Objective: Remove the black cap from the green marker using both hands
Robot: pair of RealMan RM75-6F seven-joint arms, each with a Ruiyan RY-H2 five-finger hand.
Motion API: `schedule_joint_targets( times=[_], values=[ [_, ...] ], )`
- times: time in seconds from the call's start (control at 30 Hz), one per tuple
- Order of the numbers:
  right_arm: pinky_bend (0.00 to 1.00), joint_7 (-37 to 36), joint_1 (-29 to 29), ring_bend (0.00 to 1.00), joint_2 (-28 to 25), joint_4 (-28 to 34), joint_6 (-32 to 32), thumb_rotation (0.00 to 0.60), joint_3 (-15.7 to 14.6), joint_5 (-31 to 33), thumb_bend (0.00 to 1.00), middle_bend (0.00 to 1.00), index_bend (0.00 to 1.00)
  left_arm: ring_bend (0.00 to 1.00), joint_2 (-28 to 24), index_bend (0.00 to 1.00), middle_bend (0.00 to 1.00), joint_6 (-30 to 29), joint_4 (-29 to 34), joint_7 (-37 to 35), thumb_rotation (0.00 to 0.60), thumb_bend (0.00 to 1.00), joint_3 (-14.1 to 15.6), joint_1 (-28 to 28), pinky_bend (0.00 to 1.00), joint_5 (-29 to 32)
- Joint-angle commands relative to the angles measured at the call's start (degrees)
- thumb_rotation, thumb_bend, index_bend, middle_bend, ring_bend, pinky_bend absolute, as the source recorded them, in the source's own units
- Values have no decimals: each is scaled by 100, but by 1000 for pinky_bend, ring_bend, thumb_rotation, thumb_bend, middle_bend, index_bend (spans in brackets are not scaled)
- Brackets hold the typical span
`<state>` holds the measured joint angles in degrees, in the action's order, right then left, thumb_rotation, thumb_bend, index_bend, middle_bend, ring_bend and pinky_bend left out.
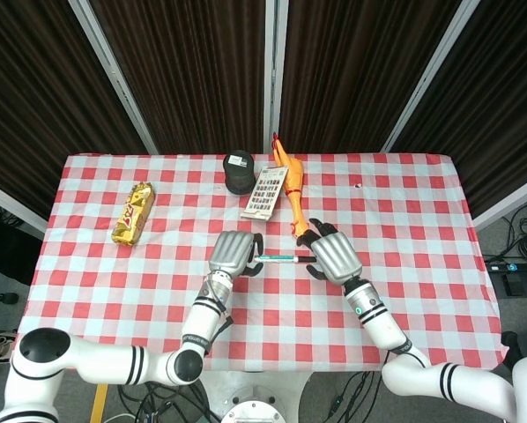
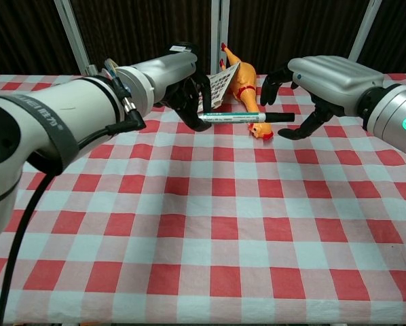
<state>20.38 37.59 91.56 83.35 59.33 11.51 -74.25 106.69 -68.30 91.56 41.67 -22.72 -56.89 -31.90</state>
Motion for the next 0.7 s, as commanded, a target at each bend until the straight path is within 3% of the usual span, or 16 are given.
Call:
schedule_joint_targets(
  times=[0.03,0.7],
  values=[
    [256,-6,10,128,12,-15,25,600,-14,-13,165,355,398,1000,-5,643,670,-4,-10,12,600,451,18,-9,1000,24],
    [289,-114,116,177,289,-343,127,600,-123,-139,173,424,464,1000,77,643,670,-1,-247,-31,600,451,95,-54,1000,107]
  ],
)
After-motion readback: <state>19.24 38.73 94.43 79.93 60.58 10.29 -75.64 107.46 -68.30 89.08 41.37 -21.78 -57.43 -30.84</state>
